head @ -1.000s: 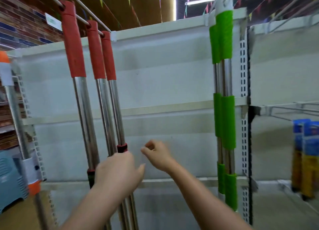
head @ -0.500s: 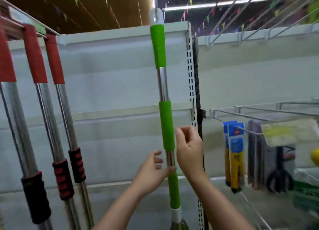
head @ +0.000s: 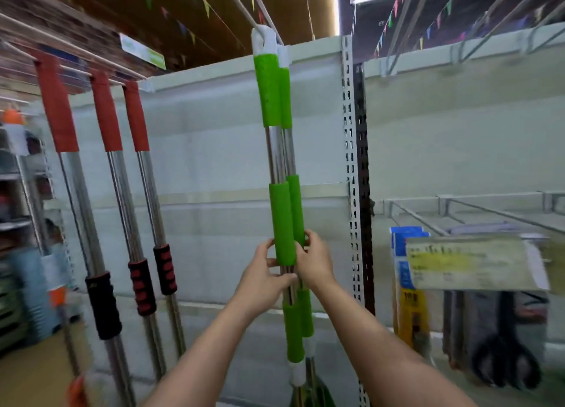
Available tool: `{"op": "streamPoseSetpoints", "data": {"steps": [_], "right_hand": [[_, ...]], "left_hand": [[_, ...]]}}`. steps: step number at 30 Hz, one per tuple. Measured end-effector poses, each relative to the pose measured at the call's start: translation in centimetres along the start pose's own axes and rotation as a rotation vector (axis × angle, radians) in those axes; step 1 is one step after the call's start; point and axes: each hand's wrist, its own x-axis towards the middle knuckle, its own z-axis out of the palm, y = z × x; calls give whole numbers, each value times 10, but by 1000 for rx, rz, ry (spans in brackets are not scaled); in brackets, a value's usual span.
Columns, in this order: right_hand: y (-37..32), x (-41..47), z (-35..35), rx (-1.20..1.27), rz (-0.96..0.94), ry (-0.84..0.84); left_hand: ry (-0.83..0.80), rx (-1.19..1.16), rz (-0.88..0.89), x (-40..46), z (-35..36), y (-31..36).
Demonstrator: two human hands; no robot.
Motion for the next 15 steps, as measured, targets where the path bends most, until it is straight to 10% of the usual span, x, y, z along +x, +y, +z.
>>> {"op": "streamPoseSetpoints", "data": {"steps": [15], "right_hand": [[-1,23,8,-173,28,-4]], "left_hand": [[-5,153,-1,9,-4,-1]]}}
